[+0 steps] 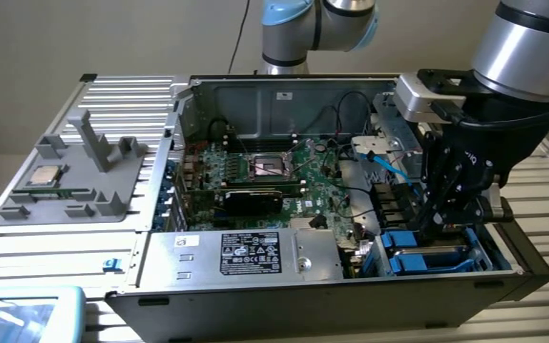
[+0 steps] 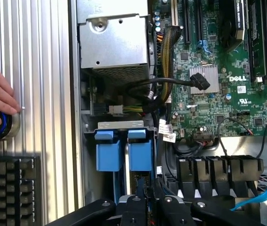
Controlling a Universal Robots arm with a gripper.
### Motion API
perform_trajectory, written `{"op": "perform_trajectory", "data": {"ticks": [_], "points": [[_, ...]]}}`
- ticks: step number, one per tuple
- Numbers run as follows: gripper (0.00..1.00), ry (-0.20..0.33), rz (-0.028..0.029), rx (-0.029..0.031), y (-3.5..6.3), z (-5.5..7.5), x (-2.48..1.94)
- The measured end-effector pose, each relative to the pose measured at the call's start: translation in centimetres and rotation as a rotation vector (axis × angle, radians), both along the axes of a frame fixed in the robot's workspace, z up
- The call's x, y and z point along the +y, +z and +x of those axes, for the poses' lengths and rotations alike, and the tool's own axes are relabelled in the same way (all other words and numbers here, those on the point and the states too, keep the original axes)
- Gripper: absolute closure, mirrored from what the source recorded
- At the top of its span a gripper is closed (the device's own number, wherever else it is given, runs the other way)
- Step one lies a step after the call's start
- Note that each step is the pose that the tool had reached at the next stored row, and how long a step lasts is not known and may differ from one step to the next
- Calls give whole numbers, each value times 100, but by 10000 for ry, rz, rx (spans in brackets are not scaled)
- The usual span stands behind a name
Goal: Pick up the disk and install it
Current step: 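Insert the first disk wire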
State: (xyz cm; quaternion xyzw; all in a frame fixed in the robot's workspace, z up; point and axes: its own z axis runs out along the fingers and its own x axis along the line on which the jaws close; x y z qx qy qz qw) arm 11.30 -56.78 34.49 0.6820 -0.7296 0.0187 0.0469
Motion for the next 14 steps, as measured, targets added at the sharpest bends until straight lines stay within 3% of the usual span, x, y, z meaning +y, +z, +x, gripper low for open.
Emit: {"op": "perform_trajectory", "data": {"ticks": [6, 11, 14], "points": [[84, 5, 0, -10, -13, -3, -5], [84, 8, 33, -19, -31, -17, -5], [84, 22, 39, -64, -33, -19, -5]]}}
